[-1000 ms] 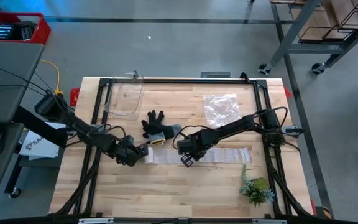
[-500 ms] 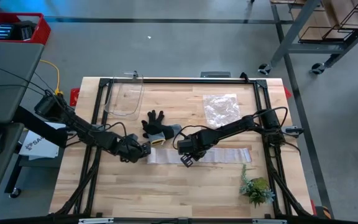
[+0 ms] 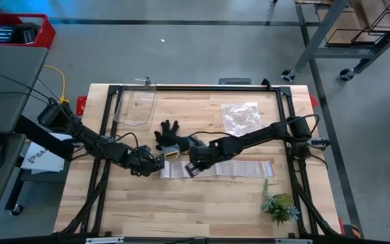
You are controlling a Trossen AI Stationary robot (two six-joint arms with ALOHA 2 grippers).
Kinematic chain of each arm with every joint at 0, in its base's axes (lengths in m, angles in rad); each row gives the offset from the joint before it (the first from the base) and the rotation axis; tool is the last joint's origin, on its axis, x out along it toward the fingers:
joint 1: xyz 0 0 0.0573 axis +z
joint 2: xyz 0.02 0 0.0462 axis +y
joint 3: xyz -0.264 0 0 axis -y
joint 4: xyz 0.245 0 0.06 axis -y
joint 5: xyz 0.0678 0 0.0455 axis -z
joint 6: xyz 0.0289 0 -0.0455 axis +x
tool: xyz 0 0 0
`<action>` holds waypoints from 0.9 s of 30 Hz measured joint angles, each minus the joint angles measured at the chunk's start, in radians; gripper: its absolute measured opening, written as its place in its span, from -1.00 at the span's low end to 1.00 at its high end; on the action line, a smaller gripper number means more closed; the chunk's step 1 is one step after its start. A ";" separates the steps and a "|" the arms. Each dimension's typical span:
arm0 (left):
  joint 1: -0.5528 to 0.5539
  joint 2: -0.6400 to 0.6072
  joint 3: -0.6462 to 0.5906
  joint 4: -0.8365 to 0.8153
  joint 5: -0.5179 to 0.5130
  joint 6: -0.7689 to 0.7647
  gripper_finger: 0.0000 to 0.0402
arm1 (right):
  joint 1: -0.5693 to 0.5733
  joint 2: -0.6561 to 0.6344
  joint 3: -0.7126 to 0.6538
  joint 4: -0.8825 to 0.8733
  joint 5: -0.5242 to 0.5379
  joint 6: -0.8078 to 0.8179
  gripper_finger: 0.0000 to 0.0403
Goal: Roll bandage
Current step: Roll the white-brown bandage
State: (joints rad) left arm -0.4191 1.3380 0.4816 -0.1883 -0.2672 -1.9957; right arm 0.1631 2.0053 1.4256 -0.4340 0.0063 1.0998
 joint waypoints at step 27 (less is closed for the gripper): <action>0.000 0.000 0.000 0.003 0.000 0.001 -1.00 | -0.003 0.127 0.004 -0.043 -0.041 0.079 -1.00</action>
State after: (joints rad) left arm -0.4191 1.3376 0.4816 -0.1854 -0.2676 -1.9947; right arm 0.1596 2.1319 1.4296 -0.4769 -0.0347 1.1791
